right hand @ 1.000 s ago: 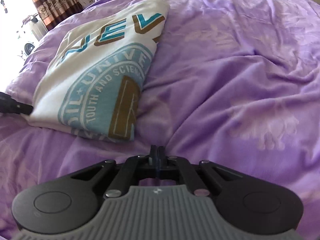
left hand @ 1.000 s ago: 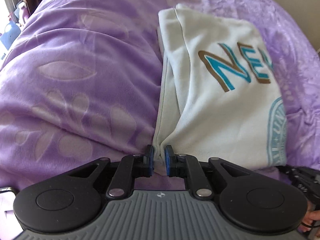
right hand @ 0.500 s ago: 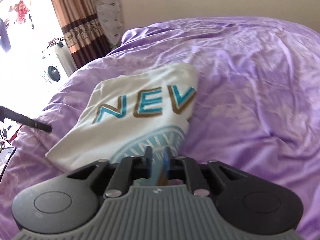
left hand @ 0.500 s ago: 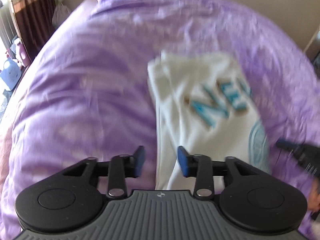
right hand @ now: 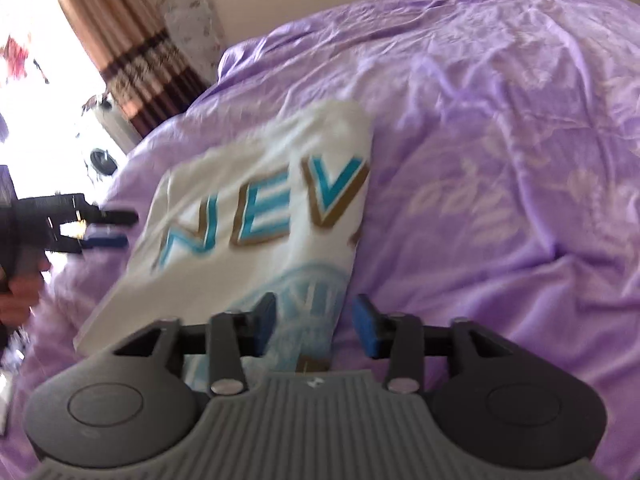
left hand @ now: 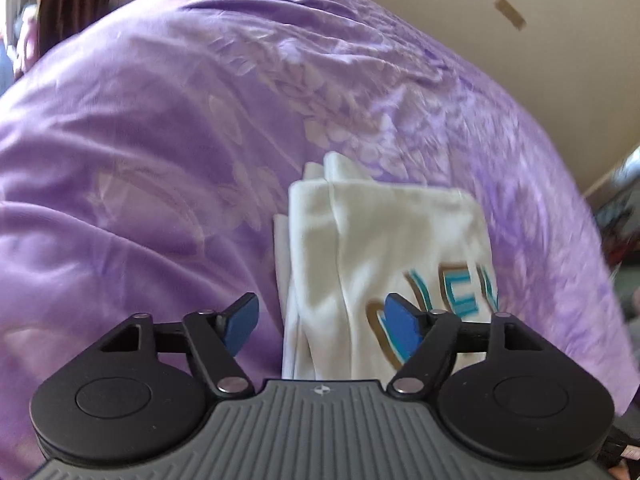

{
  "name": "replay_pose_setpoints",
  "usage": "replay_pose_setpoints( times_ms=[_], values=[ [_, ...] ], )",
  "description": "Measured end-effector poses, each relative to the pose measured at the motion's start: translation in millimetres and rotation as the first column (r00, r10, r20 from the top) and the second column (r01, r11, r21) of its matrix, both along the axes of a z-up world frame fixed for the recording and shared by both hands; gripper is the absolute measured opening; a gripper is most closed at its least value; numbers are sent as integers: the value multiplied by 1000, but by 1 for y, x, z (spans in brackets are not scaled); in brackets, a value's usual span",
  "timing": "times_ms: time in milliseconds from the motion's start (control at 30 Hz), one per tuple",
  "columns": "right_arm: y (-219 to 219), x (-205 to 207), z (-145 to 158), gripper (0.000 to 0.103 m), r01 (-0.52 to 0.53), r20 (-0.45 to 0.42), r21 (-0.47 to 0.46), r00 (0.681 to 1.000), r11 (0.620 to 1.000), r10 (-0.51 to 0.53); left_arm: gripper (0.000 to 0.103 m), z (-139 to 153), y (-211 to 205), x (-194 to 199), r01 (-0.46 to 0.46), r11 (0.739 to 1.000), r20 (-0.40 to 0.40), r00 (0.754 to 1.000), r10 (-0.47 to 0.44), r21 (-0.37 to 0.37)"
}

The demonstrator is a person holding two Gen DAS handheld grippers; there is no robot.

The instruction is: Fold small clothes

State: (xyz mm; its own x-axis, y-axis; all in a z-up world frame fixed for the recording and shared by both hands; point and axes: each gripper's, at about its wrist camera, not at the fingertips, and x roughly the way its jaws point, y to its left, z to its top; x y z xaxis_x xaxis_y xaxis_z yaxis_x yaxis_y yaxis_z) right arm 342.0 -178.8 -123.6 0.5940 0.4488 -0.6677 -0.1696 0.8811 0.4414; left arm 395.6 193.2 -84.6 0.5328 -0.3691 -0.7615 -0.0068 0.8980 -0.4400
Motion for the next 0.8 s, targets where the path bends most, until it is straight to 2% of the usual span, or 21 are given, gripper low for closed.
replay_pose_setpoints(
  times_ms=[67, 133, 200, 233, 400, 467, 533, 600, 633, 700, 733, 767, 800],
  values=[
    [-10, 16, -3, 50, 27, -28, 60, 999, 998, -25, 85, -13, 12, 11, -49, 996, -35, 998, 46, -77],
    [-19, 31, -10, 57, 50, -62, 124, 997, 991, -43, 85, -25, 22, 21, -86, 982, -78, 994, 74, -169],
    [-27, 46, -18, 59, 61, -93, 200, 995, 978, -43, 85, -36, 27, 30, -101, 967, -100, 992, 80, -232],
    [-30, 54, -24, 63, 69, -110, 236, 993, 969, -44, 85, -40, 27, 35, -100, 964, -104, 992, 77, -245],
    [-39, 89, -48, 63, 124, -163, 373, 984, 919, -66, 85, -54, 17, 59, -66, 962, -113, 993, 37, -266],
    [-42, 103, -58, 61, 150, -183, 420, 980, 895, -78, 85, -58, 14, 68, -60, 960, -107, 994, 31, -273],
    [-43, 116, -68, 50, 169, -203, 463, 976, 870, -81, 81, -61, 11, 77, -47, 958, -107, 994, 17, -284],
    [-43, 127, -77, 46, 176, -214, 495, 974, 851, -77, 70, -64, 11, 82, -37, 956, -107, 994, 6, -290],
    [-43, 131, -80, 39, 176, -211, 513, 975, 840, -75, 66, -65, 11, 85, -34, 956, -109, 994, 2, -292],
    [-41, 139, -86, 32, 175, -210, 541, 975, 823, -68, 48, -65, 12, 88, -34, 955, -109, 994, 1, -296],
    [-41, 142, -87, 25, 174, -209, 543, 975, 822, -68, 42, -64, 12, 88, -35, 957, -105, 995, 4, -289],
    [-39, 143, -86, 23, 165, -201, 538, 977, 827, -64, 33, -62, 12, 86, -31, 959, -95, 995, 5, -283],
    [-38, 142, -84, 19, 155, -188, 530, 980, 834, -62, 28, -59, 11, 83, -23, 961, -81, 997, 0, -276]
  ],
)
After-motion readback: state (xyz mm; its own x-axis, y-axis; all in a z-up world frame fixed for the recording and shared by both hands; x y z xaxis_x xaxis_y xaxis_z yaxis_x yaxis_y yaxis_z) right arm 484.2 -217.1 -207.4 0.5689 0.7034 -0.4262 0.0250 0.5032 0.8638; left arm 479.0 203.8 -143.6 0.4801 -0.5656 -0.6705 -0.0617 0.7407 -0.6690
